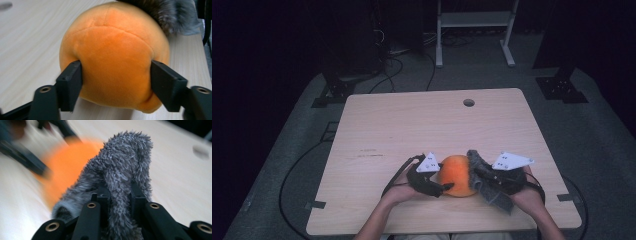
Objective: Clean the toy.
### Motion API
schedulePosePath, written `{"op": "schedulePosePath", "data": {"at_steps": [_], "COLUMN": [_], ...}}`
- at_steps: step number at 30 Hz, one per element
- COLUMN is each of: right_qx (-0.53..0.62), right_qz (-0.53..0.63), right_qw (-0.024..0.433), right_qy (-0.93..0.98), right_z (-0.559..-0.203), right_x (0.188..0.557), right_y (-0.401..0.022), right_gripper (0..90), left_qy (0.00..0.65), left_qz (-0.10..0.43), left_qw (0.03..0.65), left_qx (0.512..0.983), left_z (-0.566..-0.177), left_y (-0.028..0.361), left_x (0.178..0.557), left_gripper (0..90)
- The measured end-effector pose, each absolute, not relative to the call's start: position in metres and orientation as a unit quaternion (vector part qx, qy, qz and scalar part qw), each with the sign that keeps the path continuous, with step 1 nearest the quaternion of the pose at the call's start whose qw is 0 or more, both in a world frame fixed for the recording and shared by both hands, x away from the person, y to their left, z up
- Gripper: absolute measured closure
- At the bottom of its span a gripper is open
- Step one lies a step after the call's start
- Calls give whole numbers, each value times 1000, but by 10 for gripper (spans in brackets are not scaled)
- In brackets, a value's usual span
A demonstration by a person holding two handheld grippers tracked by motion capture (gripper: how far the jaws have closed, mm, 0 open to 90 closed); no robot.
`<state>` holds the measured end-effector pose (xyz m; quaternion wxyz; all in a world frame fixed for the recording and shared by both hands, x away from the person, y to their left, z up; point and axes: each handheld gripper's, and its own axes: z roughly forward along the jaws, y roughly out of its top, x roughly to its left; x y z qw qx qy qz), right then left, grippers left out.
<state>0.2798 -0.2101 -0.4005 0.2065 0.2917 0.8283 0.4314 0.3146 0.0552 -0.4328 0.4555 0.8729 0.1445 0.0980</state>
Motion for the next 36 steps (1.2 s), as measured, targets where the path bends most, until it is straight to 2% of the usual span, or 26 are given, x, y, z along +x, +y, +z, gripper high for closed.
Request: {"op": "schedulePosePath", "data": {"at_steps": [3,5,7,8,9,11,14,17,20,26,31,36], "right_qx": [250,248,263,264,265,268,274,259,235,259,236,253], "right_qz": [424,403,421,426,424,414,406,408,421,378,410,395], "right_qw": [215,225,198,191,191,201,215,229,220,244,223,228], "right_qy": [843,852,845,844,844,846,845,845,848,855,852,853], "right_z": [-389,-397,-405,-407,-408,-407,-398,-384,-375,-385,-380,-391], "right_x": [273,276,280,281,282,282,281,272,264,271,263,272], "right_y": [-190,-184,-190,-192,-193,-195,-201,-197,-185,-197,-189,-195], "right_gripper": [744,744,745,745,745,744,744,745,746,747,746,746], "left_qy": [112,124,171,190,190,179,171,151,128,126,116,119], "left_qz": [110,104,79,57,59,72,88,106,128,127,145,143], "left_qw": [455,458,440,443,450,468,481,482,472,475,461,446], "left_qx": [877,874,878,874,871,862,855,857,863,862,868,876], "left_z": [-427,-429,-436,-440,-442,-439,-433,-427,-423,-426,-425,-429], "left_y": [50,53,51,50,49,50,48,43,35,36,31,35], "left_x": [308,310,318,321,321,318,314,308,301,300,297,299], "left_gripper": [305,232,75,61,79,215,300,321,323,325,324,332]}}
